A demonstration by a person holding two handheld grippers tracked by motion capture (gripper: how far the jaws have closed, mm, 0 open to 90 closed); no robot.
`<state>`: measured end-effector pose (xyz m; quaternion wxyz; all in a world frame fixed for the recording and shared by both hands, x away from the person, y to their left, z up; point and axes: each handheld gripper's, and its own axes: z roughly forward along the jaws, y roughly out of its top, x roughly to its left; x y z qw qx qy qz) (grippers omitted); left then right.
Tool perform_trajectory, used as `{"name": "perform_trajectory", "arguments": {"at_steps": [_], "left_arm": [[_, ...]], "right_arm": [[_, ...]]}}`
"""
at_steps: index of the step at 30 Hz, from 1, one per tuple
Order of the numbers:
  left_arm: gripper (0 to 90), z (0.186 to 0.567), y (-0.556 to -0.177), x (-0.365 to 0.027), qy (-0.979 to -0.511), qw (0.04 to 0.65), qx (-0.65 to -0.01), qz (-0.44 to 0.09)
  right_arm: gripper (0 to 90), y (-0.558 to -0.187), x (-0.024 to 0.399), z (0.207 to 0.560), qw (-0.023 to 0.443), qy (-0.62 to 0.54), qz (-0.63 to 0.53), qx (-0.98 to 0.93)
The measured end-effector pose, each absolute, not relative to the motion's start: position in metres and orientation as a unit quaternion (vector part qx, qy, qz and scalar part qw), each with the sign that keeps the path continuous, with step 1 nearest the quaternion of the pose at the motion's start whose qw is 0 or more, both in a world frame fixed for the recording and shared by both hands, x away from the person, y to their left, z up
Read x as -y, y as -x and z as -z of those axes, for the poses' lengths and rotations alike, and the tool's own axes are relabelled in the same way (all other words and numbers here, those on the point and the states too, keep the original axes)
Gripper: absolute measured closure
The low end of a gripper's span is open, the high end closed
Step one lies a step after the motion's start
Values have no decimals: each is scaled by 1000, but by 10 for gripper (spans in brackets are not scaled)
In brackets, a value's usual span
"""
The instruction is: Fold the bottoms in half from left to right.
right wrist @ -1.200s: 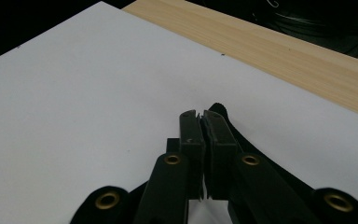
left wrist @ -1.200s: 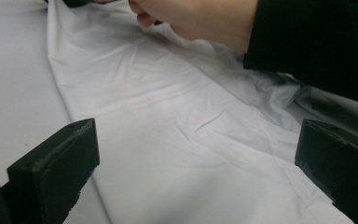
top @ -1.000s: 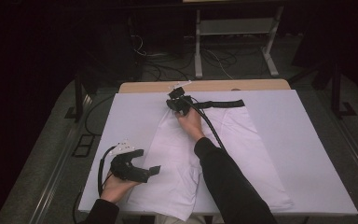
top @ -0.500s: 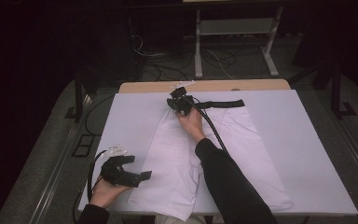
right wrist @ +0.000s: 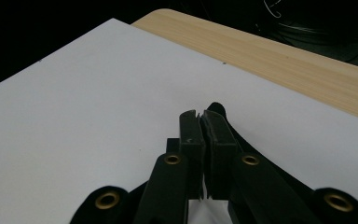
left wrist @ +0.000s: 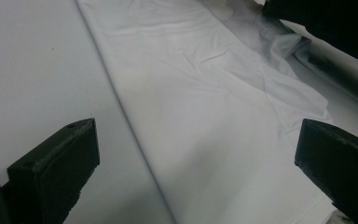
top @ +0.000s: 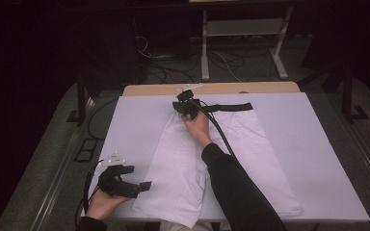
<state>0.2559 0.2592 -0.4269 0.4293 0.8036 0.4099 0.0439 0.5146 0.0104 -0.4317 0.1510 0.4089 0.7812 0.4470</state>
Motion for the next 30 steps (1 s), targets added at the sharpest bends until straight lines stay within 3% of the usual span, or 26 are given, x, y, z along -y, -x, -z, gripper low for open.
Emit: {"name": "perform_trajectory", "arguments": {"at_steps": [30], "left_arm": [[0,437,-229,-269,-836,361,-411,42]], "right_arm": [[859,-513,-8,435,150,-415,-456,-773]]}}
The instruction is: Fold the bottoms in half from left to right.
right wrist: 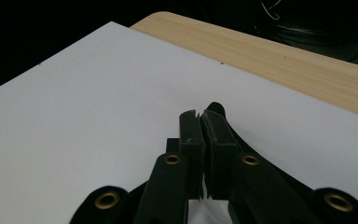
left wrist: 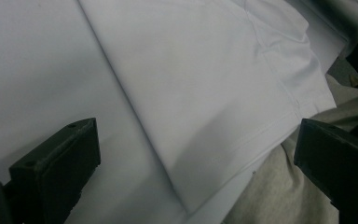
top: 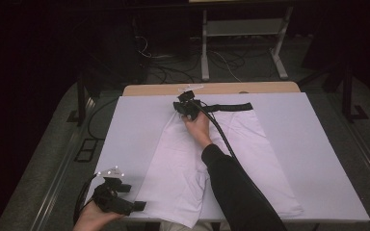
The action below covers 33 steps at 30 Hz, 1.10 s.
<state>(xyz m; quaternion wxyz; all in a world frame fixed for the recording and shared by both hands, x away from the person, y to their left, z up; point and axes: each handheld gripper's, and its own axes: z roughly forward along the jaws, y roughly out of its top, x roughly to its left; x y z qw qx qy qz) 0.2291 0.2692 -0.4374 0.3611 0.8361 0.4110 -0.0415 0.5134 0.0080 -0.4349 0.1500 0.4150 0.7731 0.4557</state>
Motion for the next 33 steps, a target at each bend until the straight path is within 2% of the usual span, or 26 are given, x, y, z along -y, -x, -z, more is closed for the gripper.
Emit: {"name": "perform_trajectory", "arguments": {"at_steps": [4,12,18,22,33], "left_arm": [[0,441,-228,-270,-838,353,-412,52],[158,442,-226,-275,-832,365,-412,72],[433,443,-228,-284,-827,365,-419,81],[626,445,-228,-287,-829,361,-420,69],[859,452,-232,-287,-824,365,-420,103]], "right_arm": [[859,-514,-8,435,150,-416,-456,-773],[859,-514,-7,434,152,-415,-456,-772],[859,-514,-5,434,153,-415,-456,-772],[859,-514,-5,433,152,-414,-457,-772],[859,-513,-3,431,154,-411,-459,-772]]}}
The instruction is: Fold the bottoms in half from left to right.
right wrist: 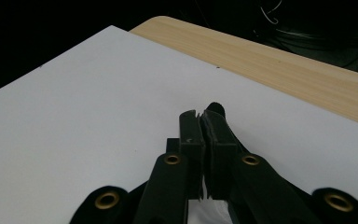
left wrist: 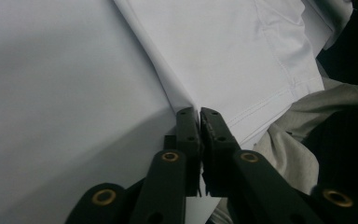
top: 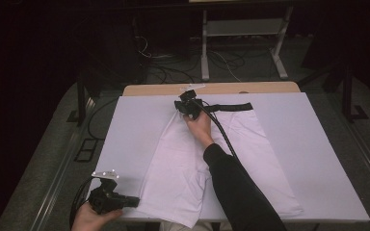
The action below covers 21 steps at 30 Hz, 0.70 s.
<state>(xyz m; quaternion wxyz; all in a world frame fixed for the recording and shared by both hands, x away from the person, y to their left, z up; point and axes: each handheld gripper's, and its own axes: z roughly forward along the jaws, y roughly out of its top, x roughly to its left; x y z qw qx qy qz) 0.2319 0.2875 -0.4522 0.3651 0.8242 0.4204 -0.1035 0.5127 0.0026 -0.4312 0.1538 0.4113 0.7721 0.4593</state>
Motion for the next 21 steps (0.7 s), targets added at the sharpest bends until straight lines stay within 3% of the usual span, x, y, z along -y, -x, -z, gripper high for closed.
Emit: {"name": "perform_trajectory", "arguments": {"at_steps": [21], "left_arm": [[875,434,-230,-273,-841,379,-375,91]], "right_arm": [[859,-509,7,422,151,-402,-463,-775]]}}
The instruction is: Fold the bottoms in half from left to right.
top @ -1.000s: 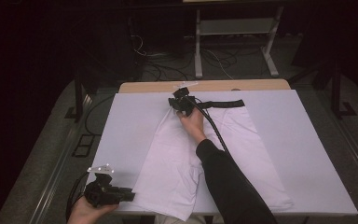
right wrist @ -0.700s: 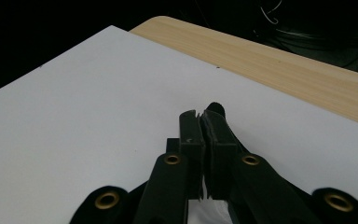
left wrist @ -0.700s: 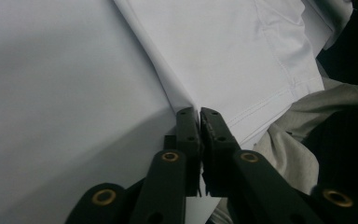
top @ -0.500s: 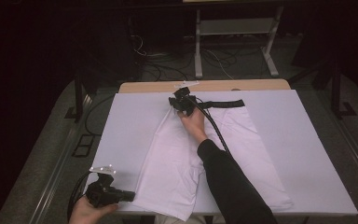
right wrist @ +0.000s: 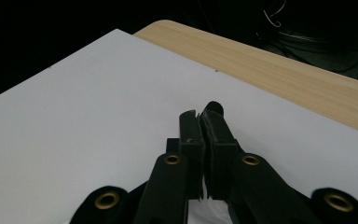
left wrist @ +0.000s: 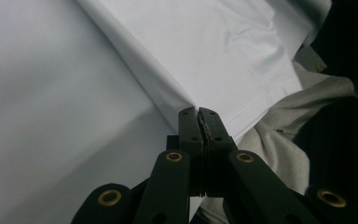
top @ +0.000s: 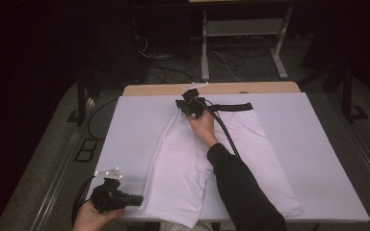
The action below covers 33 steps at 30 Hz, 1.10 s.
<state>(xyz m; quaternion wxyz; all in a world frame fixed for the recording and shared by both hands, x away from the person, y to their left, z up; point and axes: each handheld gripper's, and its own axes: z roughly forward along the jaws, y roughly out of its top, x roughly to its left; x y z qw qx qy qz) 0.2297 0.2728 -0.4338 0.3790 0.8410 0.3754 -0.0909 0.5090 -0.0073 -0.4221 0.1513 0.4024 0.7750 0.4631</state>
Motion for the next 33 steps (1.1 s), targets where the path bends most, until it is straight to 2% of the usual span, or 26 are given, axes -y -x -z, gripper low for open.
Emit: {"name": "perform_trajectory", "arguments": {"at_steps": [19,33], "left_arm": [[875,417,-229,-241,-860,399,-311,71],[875,407,-233,-218,-856,433,-269,87]], "right_arm": [[859,-508,18,416,149,-394,-459,-782],[859,-510,35,408,155,-397,-458,-780]]}}
